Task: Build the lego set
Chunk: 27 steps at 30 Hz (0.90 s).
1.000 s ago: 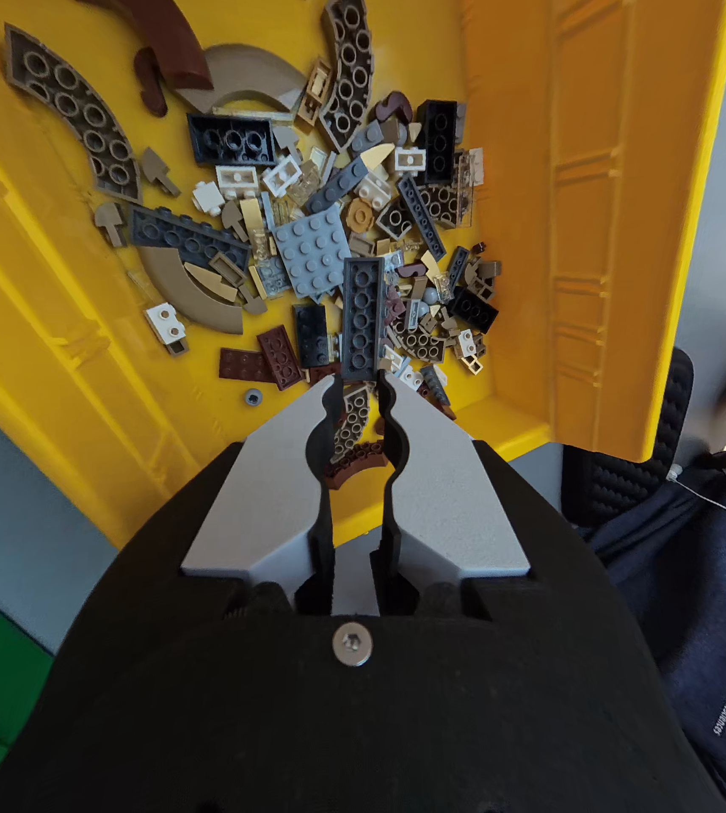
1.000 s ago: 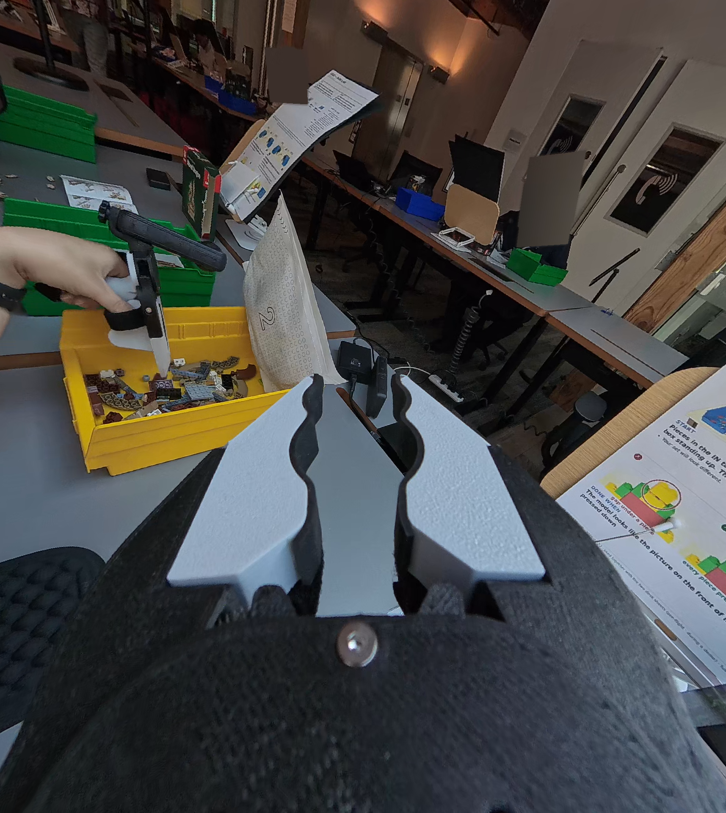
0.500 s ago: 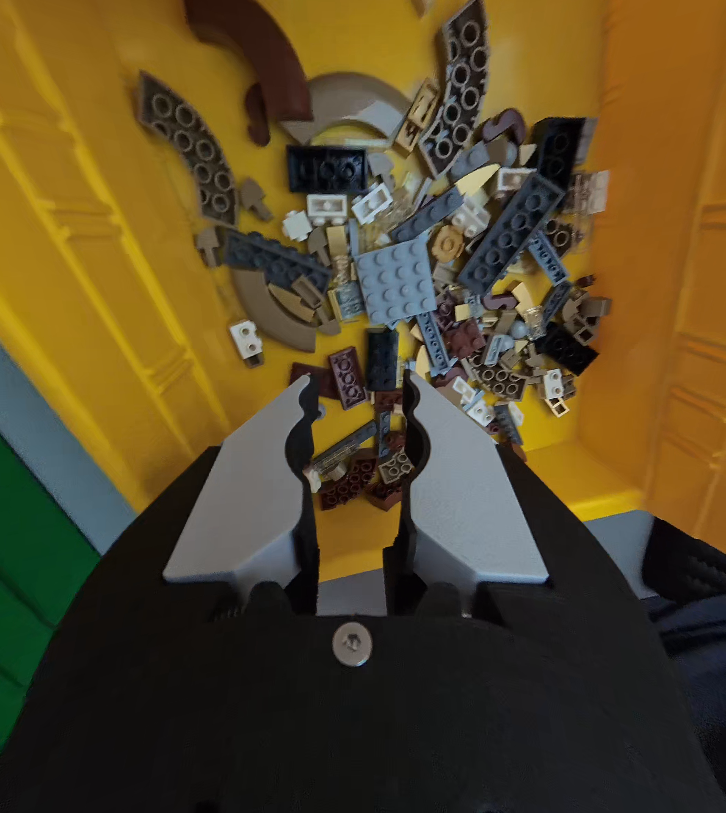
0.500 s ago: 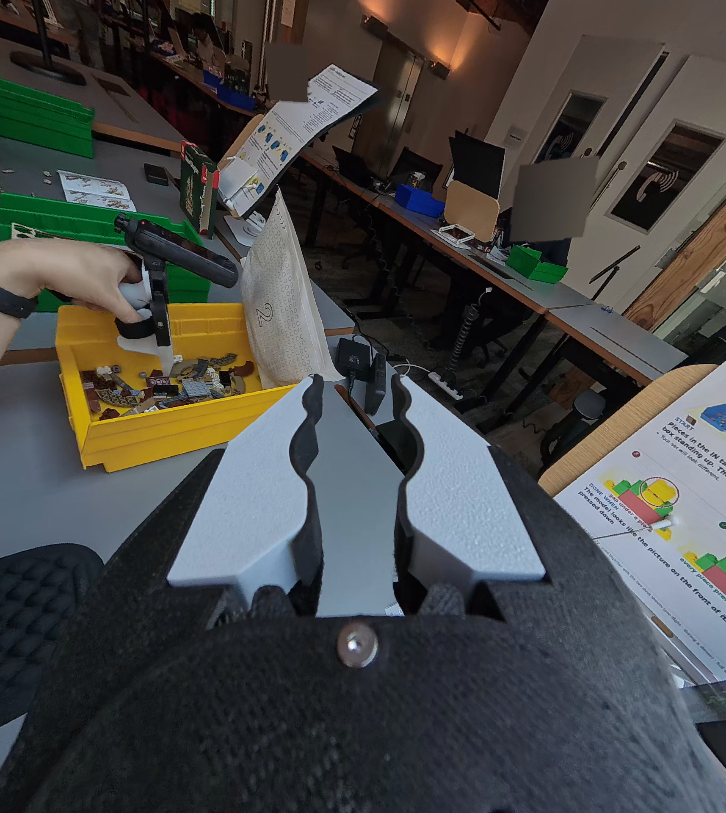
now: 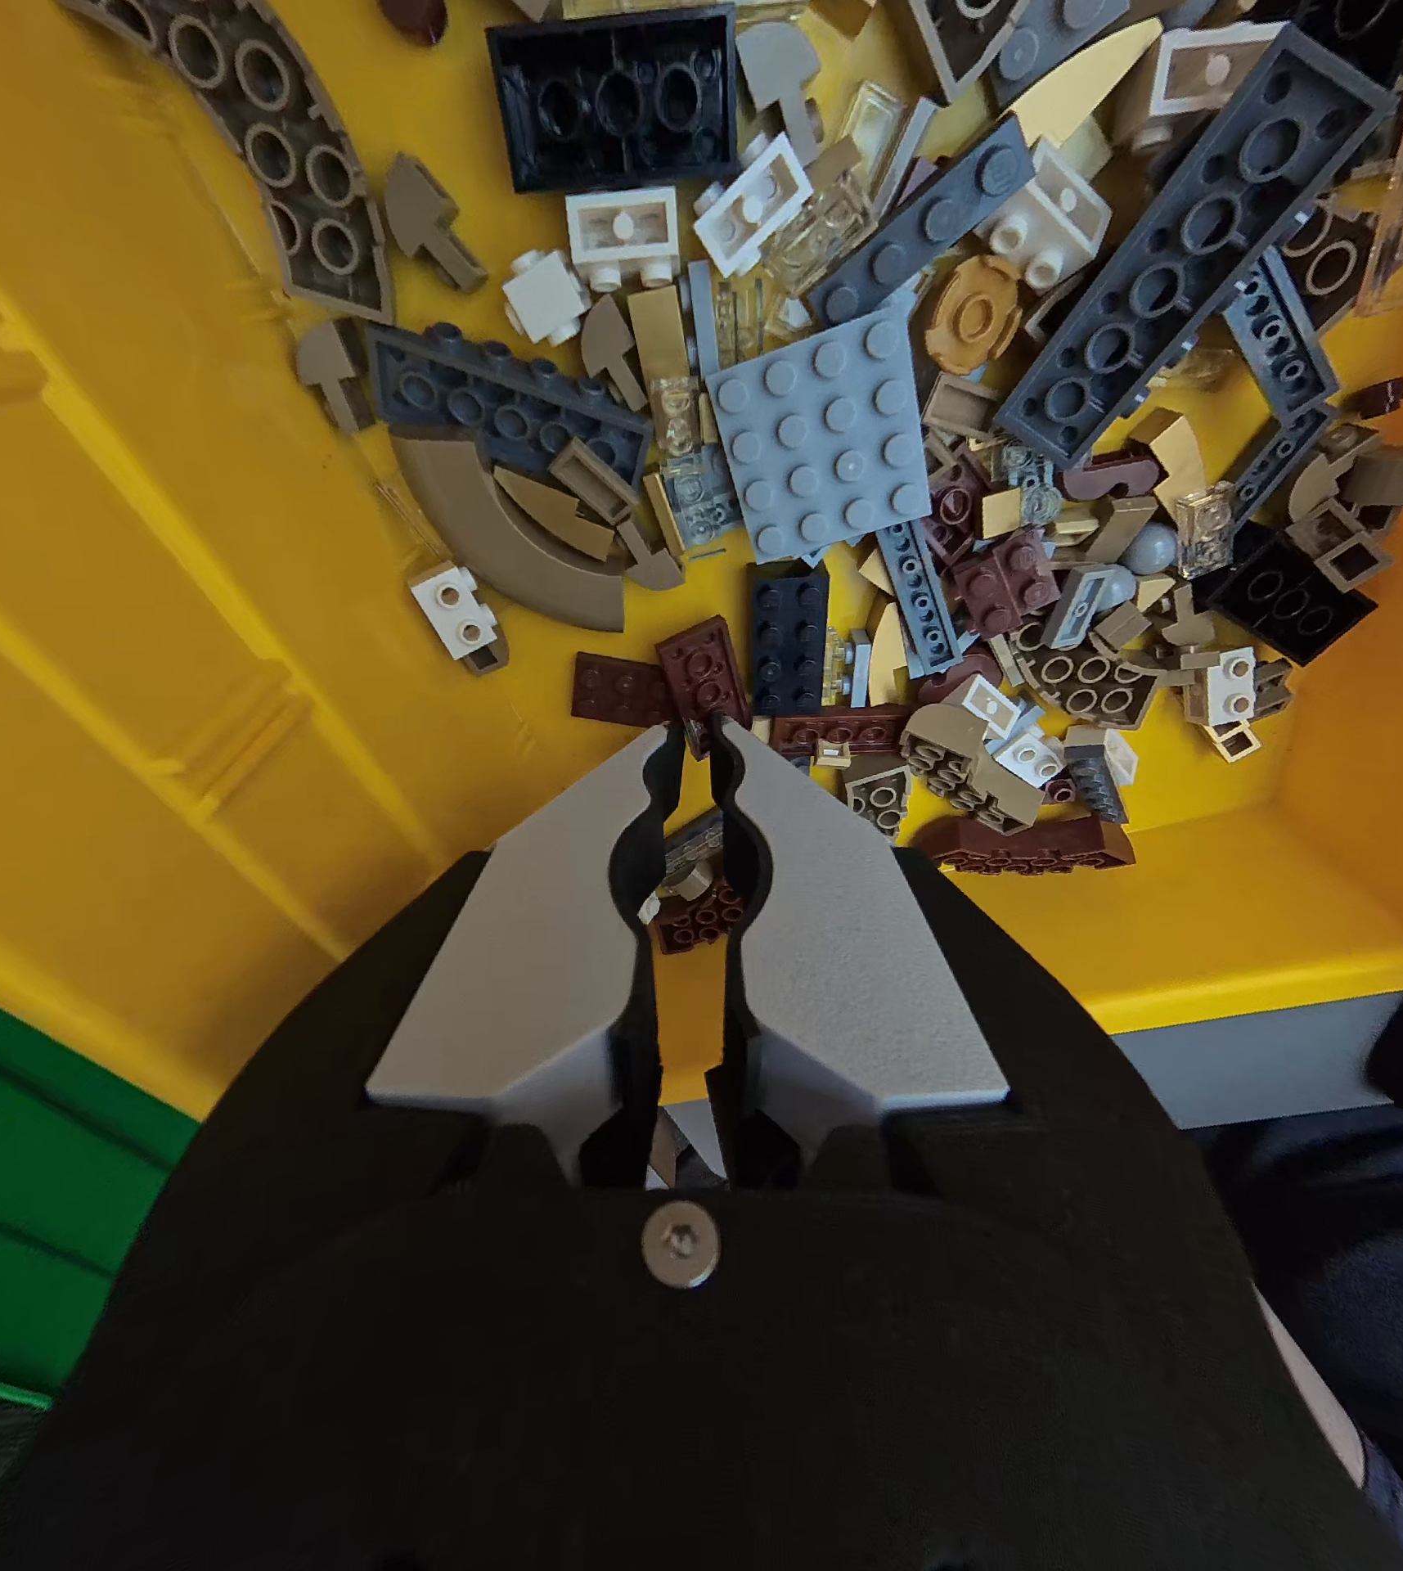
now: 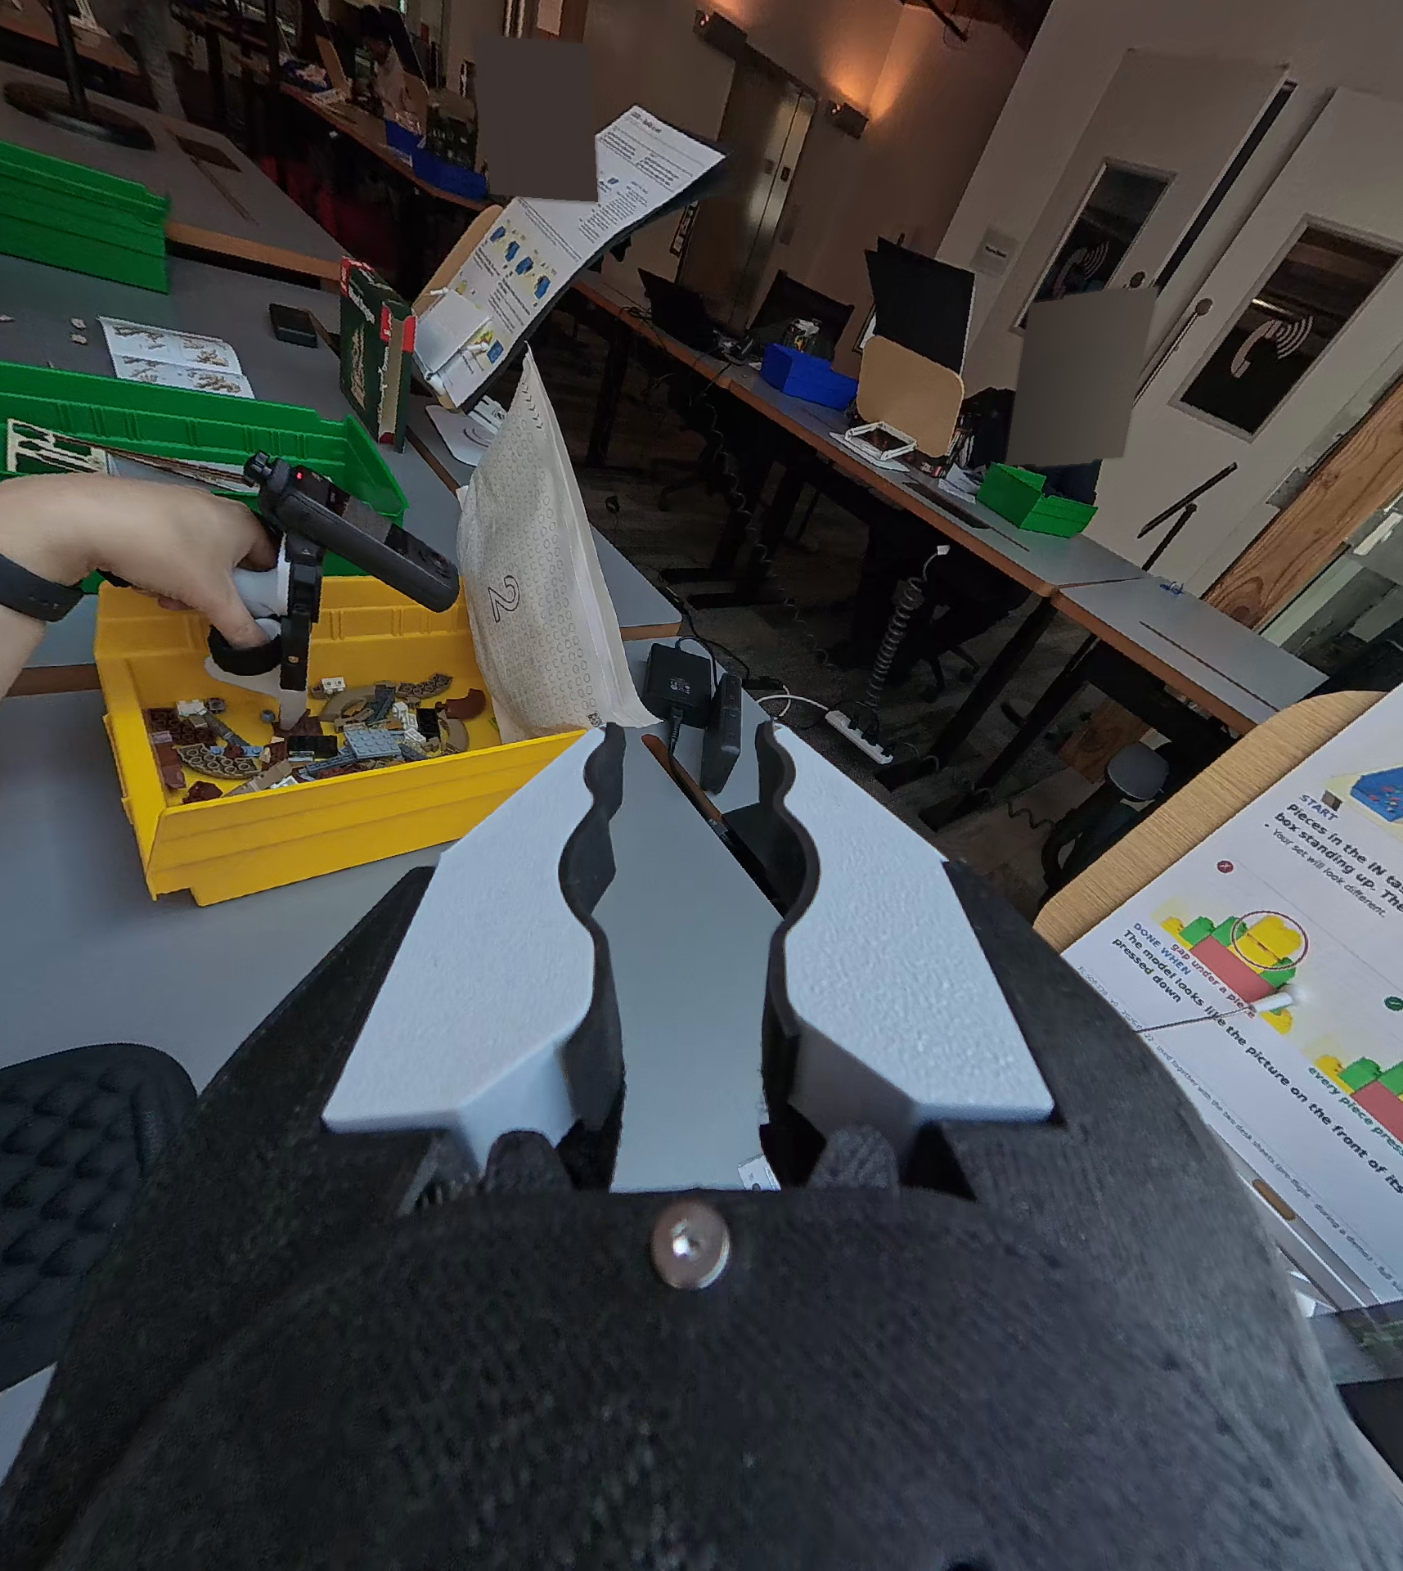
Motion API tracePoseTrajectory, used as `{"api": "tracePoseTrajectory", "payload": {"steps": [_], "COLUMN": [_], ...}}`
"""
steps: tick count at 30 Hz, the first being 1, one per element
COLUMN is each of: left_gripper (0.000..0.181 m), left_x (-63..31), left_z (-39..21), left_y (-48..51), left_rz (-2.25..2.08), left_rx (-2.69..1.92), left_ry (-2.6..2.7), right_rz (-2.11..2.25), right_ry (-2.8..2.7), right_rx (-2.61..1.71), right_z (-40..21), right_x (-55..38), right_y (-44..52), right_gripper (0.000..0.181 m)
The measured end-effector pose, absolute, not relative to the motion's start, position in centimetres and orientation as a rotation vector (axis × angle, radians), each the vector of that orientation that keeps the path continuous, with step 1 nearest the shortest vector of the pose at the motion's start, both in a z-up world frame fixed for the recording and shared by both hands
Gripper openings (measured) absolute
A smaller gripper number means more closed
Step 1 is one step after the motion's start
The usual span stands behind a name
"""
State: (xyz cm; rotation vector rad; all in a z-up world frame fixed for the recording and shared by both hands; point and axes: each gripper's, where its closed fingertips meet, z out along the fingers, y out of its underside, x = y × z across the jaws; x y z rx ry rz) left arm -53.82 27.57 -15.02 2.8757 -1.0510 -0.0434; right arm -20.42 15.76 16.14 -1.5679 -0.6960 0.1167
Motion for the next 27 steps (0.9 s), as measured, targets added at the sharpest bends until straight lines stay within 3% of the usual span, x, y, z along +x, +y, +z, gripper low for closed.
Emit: {"api": "tracePoseTrajectory", "payload": {"steps": [11,14,16,21,27], "left_gripper": [0.000,0.000,0.000,0.000,0.000], "left_x": [-53.7,-51.3,-47.7,-39.4,-35.7], "left_z": [-12.7,-9.9,-7.1,-0.9,0.3], "left_y": [28.2,28.4,27.5,20.7,14.8], "left_rz": [0.011,0.242,0.618,1.482,1.659], "left_rx": [2.981,3.085,3.079,2.535,2.032], "left_ry": [-1.091,-1.186,-1.316,-1.636,-1.728], "right_rz": [0.126,0.143,0.150,0.262,0.135], "right_ry": [-0.698,-0.721,-0.792,-1.238,-1.619], "right_rx": [-1.570,-1.568,-1.538,-1.296,-1.217], "right_z": [16.1,15.8,15.5,12.4,5.3], "right_x": [-20.4,-20.9,-21.9,-28.9,-33.7], "right_y": [16.0,16.4,16.8,15.4,12.9], "right_gripper": [0.031,0.031,0.031,0.035,0.034]}}
